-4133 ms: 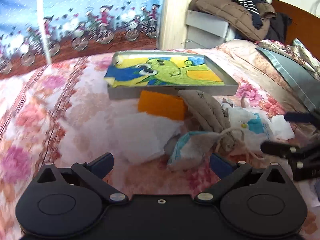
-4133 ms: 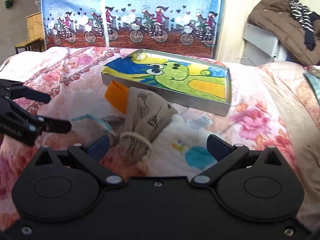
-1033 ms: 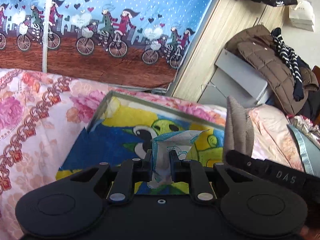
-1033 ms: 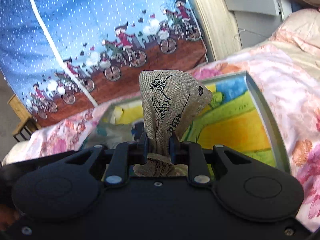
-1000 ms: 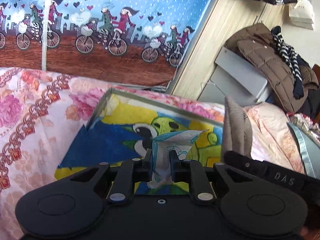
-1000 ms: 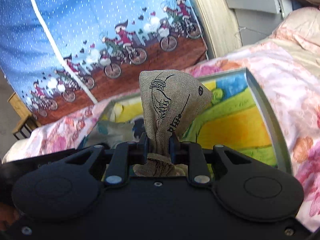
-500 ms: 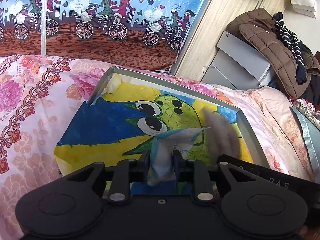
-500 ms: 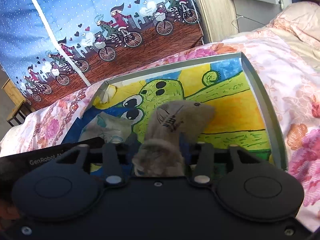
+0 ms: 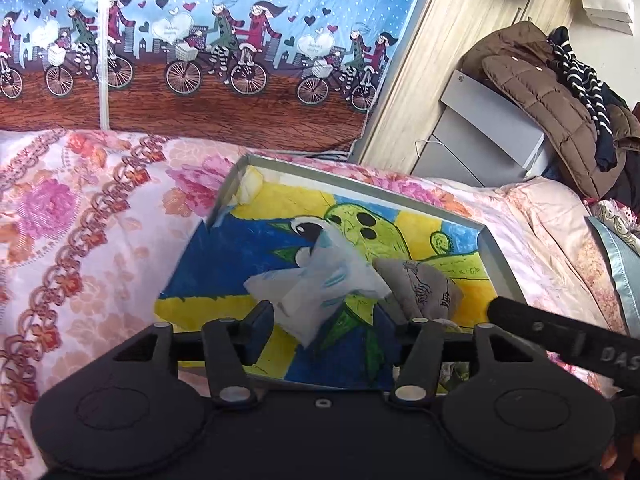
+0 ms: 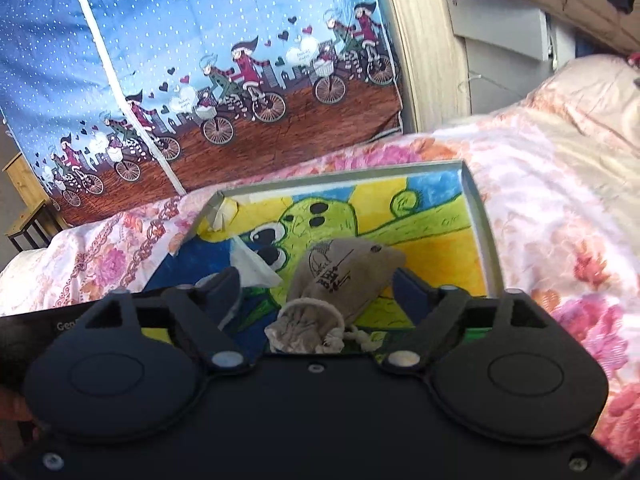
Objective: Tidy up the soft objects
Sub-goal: 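Carry the burlap bag and grey-blue pouch over the tray and release both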
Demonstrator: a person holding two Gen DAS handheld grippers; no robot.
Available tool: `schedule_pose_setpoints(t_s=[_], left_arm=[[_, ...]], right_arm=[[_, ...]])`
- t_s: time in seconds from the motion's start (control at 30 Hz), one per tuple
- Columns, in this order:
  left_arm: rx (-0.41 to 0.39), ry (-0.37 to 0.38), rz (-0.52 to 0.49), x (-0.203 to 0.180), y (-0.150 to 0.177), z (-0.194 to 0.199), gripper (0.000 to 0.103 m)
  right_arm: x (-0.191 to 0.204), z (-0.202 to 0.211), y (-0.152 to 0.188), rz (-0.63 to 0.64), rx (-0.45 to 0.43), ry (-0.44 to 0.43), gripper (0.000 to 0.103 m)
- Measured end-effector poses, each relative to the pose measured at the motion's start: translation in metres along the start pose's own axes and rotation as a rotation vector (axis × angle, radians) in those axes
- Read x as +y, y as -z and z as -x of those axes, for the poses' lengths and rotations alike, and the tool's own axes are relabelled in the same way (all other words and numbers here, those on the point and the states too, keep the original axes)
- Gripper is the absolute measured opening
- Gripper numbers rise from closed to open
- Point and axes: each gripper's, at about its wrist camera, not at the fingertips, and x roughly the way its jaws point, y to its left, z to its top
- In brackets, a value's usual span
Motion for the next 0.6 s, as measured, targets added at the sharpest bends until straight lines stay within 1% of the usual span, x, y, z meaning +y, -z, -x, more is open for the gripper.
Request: schedule_pose_setpoints(t_s=[0.07,0.1,0.13,0.17,0.2,0.3,0.37,0.4,0.5,0.6], left_arm=[[-0.014,-0.004,-0.007,0.0,-0.002,0.007,0.061],[-0.022,-0.006,-0.011,0.0,-0.002,0.011,0.062],[-0.029,-0.007,-0.014,-0.001,-0.002,0.015,0.065],[-0.038,-0.008,-0.017,-0.001,-0.003,0.02,0.068],[-0.049,-0.008,-0.02,-0.002,-0.004,0.025,0.069],[-0.077,-0.008,-0.036,-0.005,-0.005,0.04,0.075],[-0.101,-0.003,-0.039,-0.006,-0.005,0.051,0.081],[-0.118,-0.005,-0.04,-0.007,-0.005,0.058,0.082],[-0.171,-0.023,-0.044,-0.009,-0.005,0.077,0.086],[-0.213,-0.038,-0.038,-0.01,-0.003,0.097,0.093]], right_arm=[[0.001,0.009,-0.004,0.008,-0.016,0.003,0.088],[0.002,0.014,-0.006,0.012,-0.025,0.005,0.093],[0.003,0.019,-0.008,0.015,-0.033,0.007,0.097],[0.004,0.023,-0.009,0.018,-0.043,0.009,0.099],[0.005,0.028,-0.011,0.021,-0.053,0.01,0.102],[0.008,0.044,-0.014,0.029,-0.084,0.011,0.102],[0.011,0.056,-0.016,0.035,-0.107,0.008,0.103],[0.013,0.062,-0.016,0.041,-0.119,0.008,0.103],[0.022,0.081,-0.015,0.066,-0.155,0.012,0.103],[0.029,0.1,-0.011,0.084,-0.186,0.025,0.103]])
